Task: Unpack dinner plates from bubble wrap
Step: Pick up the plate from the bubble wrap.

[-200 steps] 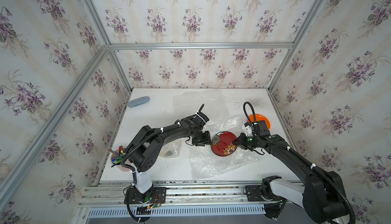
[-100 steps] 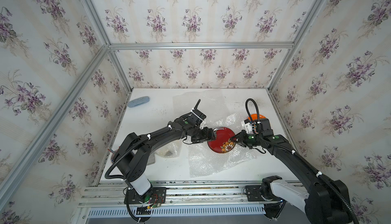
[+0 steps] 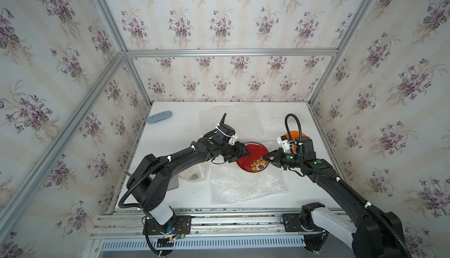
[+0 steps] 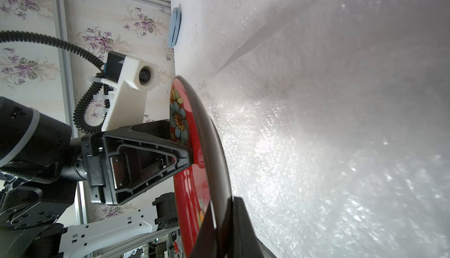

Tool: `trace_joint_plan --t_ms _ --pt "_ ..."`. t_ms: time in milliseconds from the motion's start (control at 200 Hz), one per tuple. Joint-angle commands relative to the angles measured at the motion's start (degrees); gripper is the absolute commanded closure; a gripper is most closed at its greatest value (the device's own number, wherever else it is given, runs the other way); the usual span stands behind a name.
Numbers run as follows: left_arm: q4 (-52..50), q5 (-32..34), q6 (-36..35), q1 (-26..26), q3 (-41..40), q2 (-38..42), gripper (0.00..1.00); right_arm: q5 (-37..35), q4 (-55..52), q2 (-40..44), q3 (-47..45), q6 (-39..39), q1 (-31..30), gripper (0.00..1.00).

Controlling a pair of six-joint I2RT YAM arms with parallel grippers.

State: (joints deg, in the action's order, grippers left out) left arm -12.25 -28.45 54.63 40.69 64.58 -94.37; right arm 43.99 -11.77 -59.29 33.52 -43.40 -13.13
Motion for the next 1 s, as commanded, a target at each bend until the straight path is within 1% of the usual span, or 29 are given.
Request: trace_joint_plan --t_ms 0,45,130,255,340,420,485,580,660,784,894,994 --pt "4.37 -1.61 2.50 -0.03 -0.03 0.05 0.52 1.46 4.26 -0.14 0.12 -1.20 0.03 0.94" --pt "4.34 -1.53 2.51 0.01 -0.32 0.17 0.55 1.37 4.30 -0.52 0.22 -1.20 0.00 0.94" --pt "4.70 -1.28 2.62 0.00 -0.77 0.54 0.59 1.11 4.30 -1.25 0.40 -0.99 0.17 0.94" --pt "5.01 -1.18 2.54 -0.08 -0.99 0.85 0.70 0.93 4.28 -1.87 0.41 -0.83 0.50 0.94" --pt "4.96 -1.19 2.50 -0.30 -0.98 0.81 0.73 0.93 4.22 -2.21 0.56 -0.64 0.62 0.92" --pt "5.01 -1.25 2.49 -0.39 -0.98 0.56 0.79 1.02 4.26 -2.33 0.67 -0.56 0.66 0.88" --pt "5.05 -1.26 2.48 -0.43 -0.96 0.46 0.82 0.95 3.96 -2.46 0.83 -0.26 0.76 0.82" --pt "5.26 -1.42 2.44 -0.63 -0.83 0.10 0.84 0.60 2.27 -2.17 1.32 0.86 1.10 0.71" --pt "5.35 -1.81 2.46 -0.98 -0.17 -0.48 0.84 -0.43 -0.53 -1.69 2.02 2.68 1.59 0.65" --pt "5.26 -2.39 2.32 -1.63 1.34 -1.54 0.84 -4.84 -6.75 -0.72 3.64 5.35 2.64 0.59" --pt "4.11 -2.49 1.94 -2.40 3.56 -3.19 0.84 -13.06 -16.22 -0.50 6.95 7.91 3.34 0.57" --pt "1.77 -2.74 0.41 -2.40 8.19 -6.52 0.83 -18.15 -21.88 1.72 10.61 9.79 3.30 0.56"
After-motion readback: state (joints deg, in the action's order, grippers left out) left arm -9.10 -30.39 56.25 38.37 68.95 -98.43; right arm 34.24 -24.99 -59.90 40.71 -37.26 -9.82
